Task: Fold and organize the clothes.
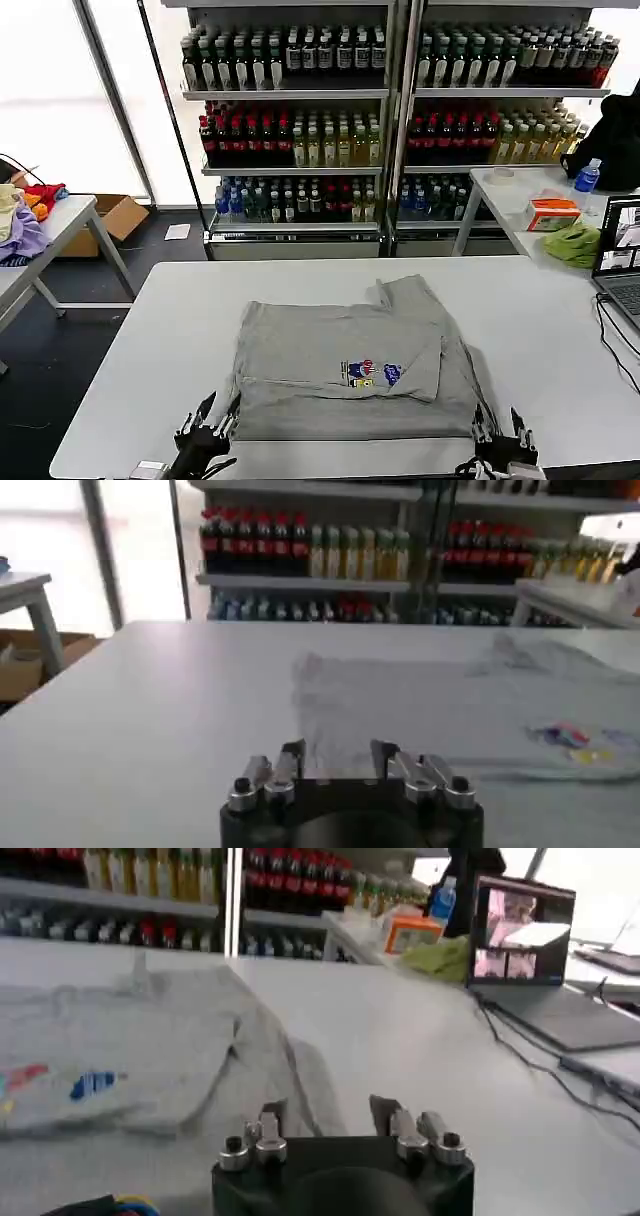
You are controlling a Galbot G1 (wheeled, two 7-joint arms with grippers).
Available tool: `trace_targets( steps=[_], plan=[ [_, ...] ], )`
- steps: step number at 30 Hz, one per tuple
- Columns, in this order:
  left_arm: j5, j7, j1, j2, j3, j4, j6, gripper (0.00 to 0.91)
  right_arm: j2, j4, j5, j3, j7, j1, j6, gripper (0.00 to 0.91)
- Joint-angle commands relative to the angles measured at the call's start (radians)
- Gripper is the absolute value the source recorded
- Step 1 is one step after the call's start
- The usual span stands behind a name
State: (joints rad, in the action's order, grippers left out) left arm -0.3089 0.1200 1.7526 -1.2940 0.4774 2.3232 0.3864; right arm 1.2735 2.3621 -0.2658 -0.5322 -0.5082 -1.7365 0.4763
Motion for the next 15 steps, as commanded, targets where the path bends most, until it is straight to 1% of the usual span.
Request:
trace_targets(
  steps=[1, 2, 3, 4, 5, 6, 7, 8, 10, 12, 13, 14, 15],
  plan=[
    [-0.061, -0.059, -0.148, 0.061, 0.053, 0.080, 0.028, 0.907, -0.029, -0.014, -0.068, -0.093, 0.047, 0.190, -0.004, 0.907],
    [-0.060, -0.070, -0.179, 0.082, 0.065, 0.062, 0.034, 0.907, -0.039, -0.037, -0.075, -0.099, 0.058, 0.229, 0.005, 0.907],
    [-0.065, -0.083, -0.197, 0.120, 0.067, 0.051, 0.043, 0.907, -0.050, -0.059, -0.084, -0.102, 0.072, 0.270, 0.014, 0.907],
    [-0.079, -0.101, -0.228, 0.172, 0.067, 0.037, 0.048, 0.907, -0.061, -0.080, -0.085, -0.103, 0.086, 0.302, 0.015, 0.907],
    [-0.093, -0.114, -0.256, 0.195, 0.067, 0.010, 0.051, 0.907, -0.086, -0.119, -0.085, -0.103, 0.124, 0.357, 0.015, 0.907],
    [-0.116, -0.124, -0.283, 0.239, 0.064, -0.013, 0.054, 0.907, -0.107, -0.147, -0.090, -0.101, 0.165, 0.387, 0.018, 0.907],
    [-0.136, -0.131, -0.333, 0.287, 0.055, -0.048, 0.061, 0.907, -0.138, -0.171, -0.107, -0.096, 0.188, 0.426, 0.027, 0.907],
    [-0.145, -0.137, -0.355, 0.304, 0.051, -0.066, 0.062, 0.907, -0.160, -0.188, -0.120, -0.092, 0.204, 0.449, 0.032, 0.907],
    [-0.191, -0.151, -0.442, 0.350, 0.027, -0.147, 0.062, 0.907, -0.231, -0.265, -0.200, -0.068, 0.241, 0.552, 0.068, 0.907],
    [-0.231, -0.157, -0.503, 0.372, 0.005, -0.203, 0.065, 0.907, -0.270, -0.314, -0.245, -0.045, 0.251, 0.625, 0.090, 0.907],
    [-0.273, -0.160, -0.566, 0.382, -0.018, -0.261, 0.081, 0.907, -0.308, -0.377, -0.255, -0.007, 0.263, 0.677, 0.101, 0.907],
    [-0.285, -0.161, -0.586, 0.384, -0.028, -0.287, 0.087, 0.907, -0.308, -0.405, -0.263, -0.007, 0.268, 0.705, 0.101, 0.907],
    [-0.311, -0.169, -0.629, 0.385, -0.048, -0.322, 0.100, 0.907, -0.343, -0.465, -0.285, 0.049, 0.291, 0.770, 0.102, 0.907]
  ],
)
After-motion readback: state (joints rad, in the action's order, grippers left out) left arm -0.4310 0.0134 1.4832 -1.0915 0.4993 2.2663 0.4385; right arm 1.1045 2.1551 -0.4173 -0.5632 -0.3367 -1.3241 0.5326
